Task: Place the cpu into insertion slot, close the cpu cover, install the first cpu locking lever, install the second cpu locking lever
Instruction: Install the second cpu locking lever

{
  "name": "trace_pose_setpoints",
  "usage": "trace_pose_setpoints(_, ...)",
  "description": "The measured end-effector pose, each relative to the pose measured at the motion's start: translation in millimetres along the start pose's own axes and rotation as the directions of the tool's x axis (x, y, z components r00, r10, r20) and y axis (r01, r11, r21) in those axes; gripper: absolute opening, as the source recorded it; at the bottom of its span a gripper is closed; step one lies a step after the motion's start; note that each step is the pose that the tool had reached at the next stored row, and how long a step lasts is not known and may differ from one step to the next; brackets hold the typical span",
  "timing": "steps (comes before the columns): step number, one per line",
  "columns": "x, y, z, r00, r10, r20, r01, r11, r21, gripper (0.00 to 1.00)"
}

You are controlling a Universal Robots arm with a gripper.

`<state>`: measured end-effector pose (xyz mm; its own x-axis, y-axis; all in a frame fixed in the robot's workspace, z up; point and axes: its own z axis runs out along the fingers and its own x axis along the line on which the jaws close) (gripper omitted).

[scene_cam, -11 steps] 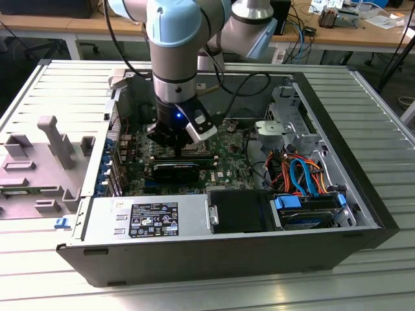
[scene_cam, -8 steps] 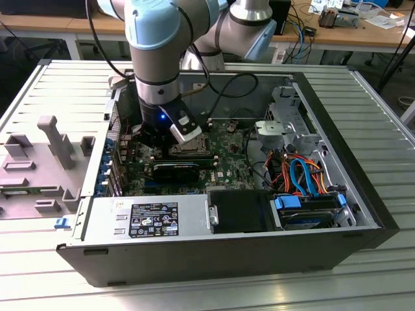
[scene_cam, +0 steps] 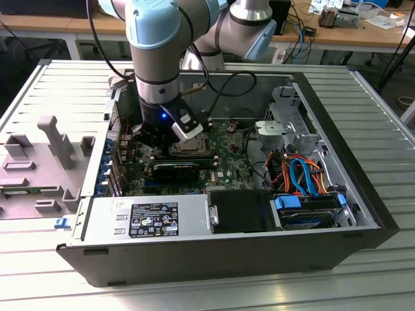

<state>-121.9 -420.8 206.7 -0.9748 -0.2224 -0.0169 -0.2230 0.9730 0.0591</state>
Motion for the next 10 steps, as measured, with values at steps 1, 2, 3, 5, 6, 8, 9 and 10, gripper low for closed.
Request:
trace_pose_setpoints(1, -0.1, 0.5, 0.5, 1.0, -0.008, -0.0004, 0.008, 1.0, -0.0006, 0.11)
trace_pose_setpoints(2, -0.1, 0.9, 0.8, 0.9999, -0.012, -0.0005, 0.012, 0.9999, -0.0014, 0.11)
trace_pose_setpoints(3, -0.2, 1.3, 1.0, 0.9999, -0.016, -0.0006, 0.016, 0.9999, -0.0018, 0.11)
trace_pose_setpoints(5, -0.5, 2.3, 1.5, 0.9997, -0.023, -0.0004, 0.023, 0.9997, -0.0036, 0.11)
trace_pose_setpoints(6, -0.6, 2.7, 1.7, 0.9997, -0.026, -0.0005, 0.026, 0.9996, -0.0044, 0.11)
trace_pose_setpoints(8, -0.9, 3.7, 2.3, 0.9995, -0.032, -0.0004, 0.032, 0.9995, -0.0066, 0.11)
trace_pose_setpoints(9, -0.8, 3.8, 2.5, 0.9995, -0.033, -0.0002, 0.033, 0.9994, -0.0077, 0.11)
trace_pose_setpoints(10, -0.8, 3.8, 2.7, 0.9995, -0.033, -0.0002, 0.033, 0.9994, -0.0082, 0.11)
